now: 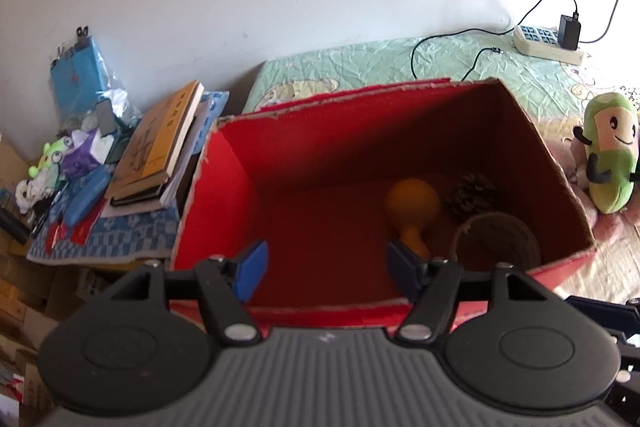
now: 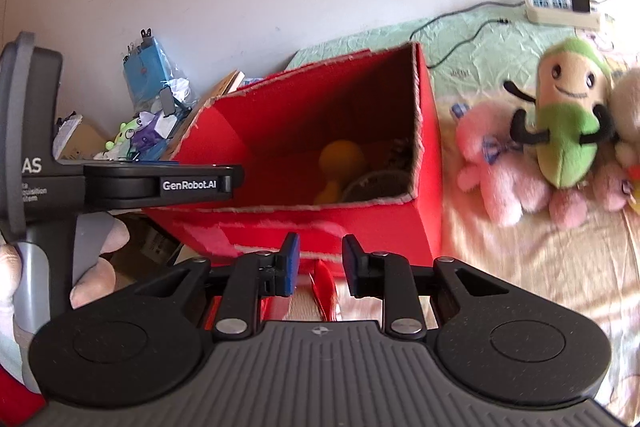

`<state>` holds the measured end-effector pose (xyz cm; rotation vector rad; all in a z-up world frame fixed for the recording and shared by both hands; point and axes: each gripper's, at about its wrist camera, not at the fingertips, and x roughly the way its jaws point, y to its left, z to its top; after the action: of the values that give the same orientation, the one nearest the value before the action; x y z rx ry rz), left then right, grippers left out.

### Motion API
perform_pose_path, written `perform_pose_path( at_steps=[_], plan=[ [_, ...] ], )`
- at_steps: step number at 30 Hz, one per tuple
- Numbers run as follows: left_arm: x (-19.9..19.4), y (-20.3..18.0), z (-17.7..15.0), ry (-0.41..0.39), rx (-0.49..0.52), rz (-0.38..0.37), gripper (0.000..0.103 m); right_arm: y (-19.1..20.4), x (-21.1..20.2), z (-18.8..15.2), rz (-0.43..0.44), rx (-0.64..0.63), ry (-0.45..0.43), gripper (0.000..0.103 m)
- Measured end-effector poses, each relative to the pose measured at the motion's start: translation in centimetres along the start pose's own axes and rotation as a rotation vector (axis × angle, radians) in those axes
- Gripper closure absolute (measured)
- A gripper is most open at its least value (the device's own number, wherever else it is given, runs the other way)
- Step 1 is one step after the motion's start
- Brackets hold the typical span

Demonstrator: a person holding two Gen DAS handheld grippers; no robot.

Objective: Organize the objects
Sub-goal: 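Withdraw the right gripper up and out of the red box, then move the right gripper to the beige item tied with red-white scarf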

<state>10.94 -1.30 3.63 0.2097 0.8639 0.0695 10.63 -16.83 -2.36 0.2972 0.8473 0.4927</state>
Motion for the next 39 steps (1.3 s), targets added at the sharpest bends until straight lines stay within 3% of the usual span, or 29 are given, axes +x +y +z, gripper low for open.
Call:
perform_pose_path(
  at_steps=[7, 22, 33, 39],
  plan=[
    [-1.6, -1.3, -1.5, 0.005, -0.029, 0.048, 0.026, -1.8, -0.6, -1.3, 0.051, 0.045, 0.054, 0.078],
    [-2.1, -3.4, -4.8, 0.078, -0.072, 0.068, 0.026, -4.1, -0.7, -4.0, 0.122, 0.086, 0.154, 0.077],
    [-1.1, -3.2, -9.1, 0.141, -0.090, -0.082, 0.026, -6.2, -0.3, -4.6, 0.134, 0.142, 0.194, 0.077],
    [-0.7, -3.9, -9.9, 0.155, -0.077, -0.127, 0.027, -6.6, 0.8, -4.4, 0.153, 0.167, 0.224, 0.076]
  ],
)
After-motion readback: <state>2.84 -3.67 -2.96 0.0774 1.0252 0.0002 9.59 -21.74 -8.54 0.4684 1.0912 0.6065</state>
